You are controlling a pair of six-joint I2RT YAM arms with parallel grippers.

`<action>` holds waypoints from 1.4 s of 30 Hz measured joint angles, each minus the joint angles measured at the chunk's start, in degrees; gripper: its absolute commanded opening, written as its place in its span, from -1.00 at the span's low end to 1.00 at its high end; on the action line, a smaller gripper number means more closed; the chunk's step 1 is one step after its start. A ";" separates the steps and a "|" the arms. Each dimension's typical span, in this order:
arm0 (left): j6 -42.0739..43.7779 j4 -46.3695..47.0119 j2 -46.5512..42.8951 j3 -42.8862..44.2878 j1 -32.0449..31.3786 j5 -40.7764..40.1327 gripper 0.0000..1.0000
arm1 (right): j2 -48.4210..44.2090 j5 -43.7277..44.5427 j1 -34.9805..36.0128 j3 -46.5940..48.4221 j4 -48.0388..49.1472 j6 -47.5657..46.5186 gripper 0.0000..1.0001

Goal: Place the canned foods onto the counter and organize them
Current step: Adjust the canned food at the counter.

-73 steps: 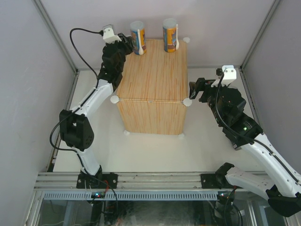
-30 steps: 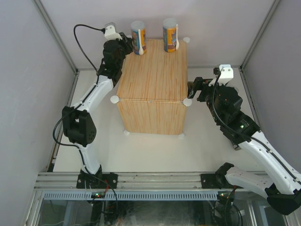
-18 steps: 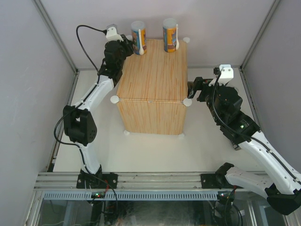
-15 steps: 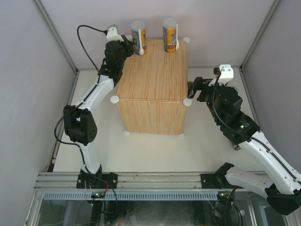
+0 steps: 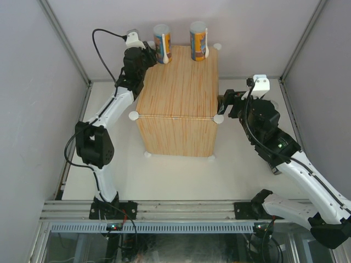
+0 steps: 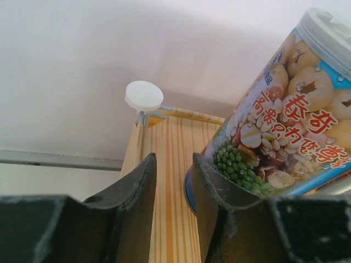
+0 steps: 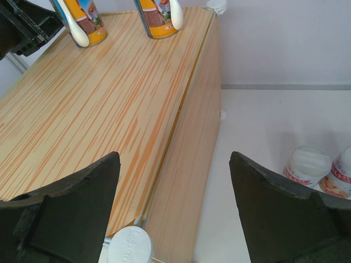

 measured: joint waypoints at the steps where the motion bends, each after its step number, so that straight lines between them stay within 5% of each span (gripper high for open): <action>1: 0.02 -0.11 0.22 0.35 -0.07 0.00 -0.26 | 0.04 0.00 0.00 0.00 0.00 0.02 0.60; 22: 0.92 -0.63 1.60 1.99 -1.03 0.42 -0.23 | 0.15 0.04 -0.26 0.00 -0.13 0.22 0.61; 32: 0.28 -0.74 1.55 1.99 -1.07 -2.43 0.42 | 0.15 1.49 -0.42 0.00 -0.24 0.39 0.62; 42: -0.11 -0.57 -2.45 -0.13 -1.55 -5.81 0.65 | 0.37 2.45 -6.88 0.00 -4.70 2.86 0.66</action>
